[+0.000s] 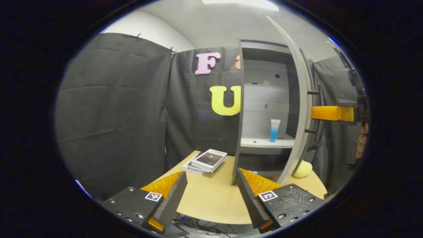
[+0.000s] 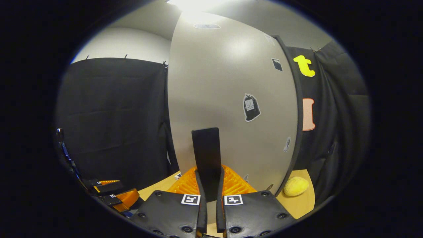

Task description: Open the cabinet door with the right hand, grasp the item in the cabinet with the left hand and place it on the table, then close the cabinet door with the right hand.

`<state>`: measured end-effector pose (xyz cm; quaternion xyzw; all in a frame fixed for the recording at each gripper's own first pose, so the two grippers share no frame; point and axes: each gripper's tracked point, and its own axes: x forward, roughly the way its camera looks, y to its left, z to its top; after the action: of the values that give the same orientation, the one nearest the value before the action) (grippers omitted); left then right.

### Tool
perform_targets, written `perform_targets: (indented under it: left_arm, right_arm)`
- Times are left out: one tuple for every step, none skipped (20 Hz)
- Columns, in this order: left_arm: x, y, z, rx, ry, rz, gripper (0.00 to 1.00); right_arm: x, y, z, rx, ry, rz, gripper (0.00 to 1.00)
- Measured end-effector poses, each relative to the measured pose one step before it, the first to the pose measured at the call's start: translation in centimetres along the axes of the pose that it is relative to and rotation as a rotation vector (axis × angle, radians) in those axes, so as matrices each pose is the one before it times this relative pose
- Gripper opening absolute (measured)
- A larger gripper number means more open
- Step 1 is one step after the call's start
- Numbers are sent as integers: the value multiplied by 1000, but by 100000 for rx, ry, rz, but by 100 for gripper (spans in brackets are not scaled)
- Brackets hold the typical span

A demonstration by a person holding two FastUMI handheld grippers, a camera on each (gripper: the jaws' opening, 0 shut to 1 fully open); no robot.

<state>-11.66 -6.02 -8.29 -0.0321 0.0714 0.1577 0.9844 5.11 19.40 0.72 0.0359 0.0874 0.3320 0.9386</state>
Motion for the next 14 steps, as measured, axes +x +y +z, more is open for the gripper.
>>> perform_targets:
  left_arm:
    - [-426, -590, -276, 756, 0, -568, 87]
    - [-246, -714, -250, 567, 406, -799, 87]
    - [-251, -892, -344, 427, 412, -1082, 87]
    - [-152, -805, -188, 240, 371, -1092, 87]
    - [-68, -898, -180, 154, 278, -1293, 87]
    - [5, -905, 14, 55, 89, -1533, 89]
    - [106, -903, -76, 135, 41, -1799, 89]
    - [228, -755, 79, 453, 31, -1778, 87]
    - [134, -745, 146, 873, -136, -1624, 89]
    - [292, -635, 210, 1170, -154, -1354, 87]
    - [267, -620, 13, 1012, -123, -1245, 87]
    - [289, -547, 178, 518, -201, -1347, 87]
    - [501, -704, -33, 140, -252, -1521, 87]
    - [403, -467, 40, 27, -116, -1402, 87]
  right_arm:
    - [-716, -379, -133, 194, 300, -688, 12]
    - [-636, -586, 1, 803, 228, -780, 12]
    - [-449, -741, -63, 900, 174, -589, 12]
    - [-415, -636, 90, 974, -37, -464, 12]
    - [-589, -484, -58, 678, -106, -487, 12]
    - [-388, -587, 53, 357, -211, -536, 12]
    - [-420, -387, -73, -45, 28, -689, 12]
    - [-646, -538, 82, -171, 131, -996, 12]
    - [-758, -725, -18, -174, 59, -1266, 12]
    - [-567, -615, -18, -202, -158, -1293, 12]
    - [-612, -603, -141, -28, -273, -1156, 11]
    - [-418, -533, 94, 391, -285, -1244, 11]
    - [-727, -710, 27, 595, -502, -1066, 12]
    - [-587, -717, -37, 559, -561, -845, 11]
